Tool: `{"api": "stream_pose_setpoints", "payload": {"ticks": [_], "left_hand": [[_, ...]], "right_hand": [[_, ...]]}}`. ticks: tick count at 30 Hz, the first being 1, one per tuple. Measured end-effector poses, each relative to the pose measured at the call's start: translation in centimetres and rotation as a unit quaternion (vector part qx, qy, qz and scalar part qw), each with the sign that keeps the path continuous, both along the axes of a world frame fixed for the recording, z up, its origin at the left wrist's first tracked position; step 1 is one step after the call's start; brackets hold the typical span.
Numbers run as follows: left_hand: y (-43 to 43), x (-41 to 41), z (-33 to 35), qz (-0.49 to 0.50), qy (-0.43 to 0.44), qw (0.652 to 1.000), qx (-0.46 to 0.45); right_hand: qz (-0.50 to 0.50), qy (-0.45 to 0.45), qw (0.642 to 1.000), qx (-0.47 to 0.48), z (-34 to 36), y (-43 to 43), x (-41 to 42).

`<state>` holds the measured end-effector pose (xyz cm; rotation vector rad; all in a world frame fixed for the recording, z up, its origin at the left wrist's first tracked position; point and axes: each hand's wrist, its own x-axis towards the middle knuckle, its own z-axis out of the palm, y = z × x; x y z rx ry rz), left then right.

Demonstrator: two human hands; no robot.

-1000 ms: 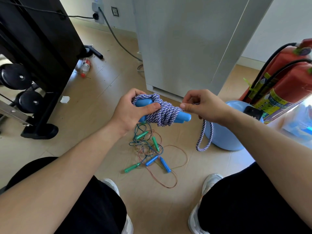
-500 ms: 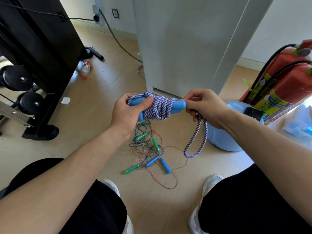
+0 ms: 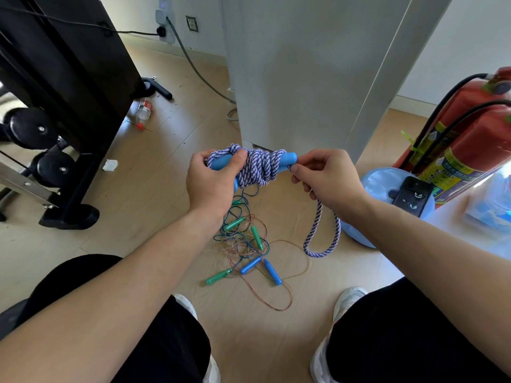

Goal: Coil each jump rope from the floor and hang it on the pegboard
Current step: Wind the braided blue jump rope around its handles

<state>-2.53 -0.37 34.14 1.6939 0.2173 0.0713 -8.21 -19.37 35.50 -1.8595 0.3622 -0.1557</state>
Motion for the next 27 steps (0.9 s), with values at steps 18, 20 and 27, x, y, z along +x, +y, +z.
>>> {"api": "stream_pose_setpoints", "payload": {"ticks": [18,20,27], "left_hand": [[-2.4,-0.1,-0.8,-0.017,-0.143,0.974,0.177],[-2.4,0.2,-0.9,-0.017,-0.153,0.971,0.182],[-2.5,0.8,-1.3,0.005,-0.142,0.975,0.173]], "right_hand": [[-0.016,0.037,0.973,-0.226,-0.3,1.9,1.0],[-0.022,0.064,0.967,-0.245,-0.5,2.0,1.4],[-0.020,0.079,0.979,-0.187,-0.9,2.9,2.0]]}}
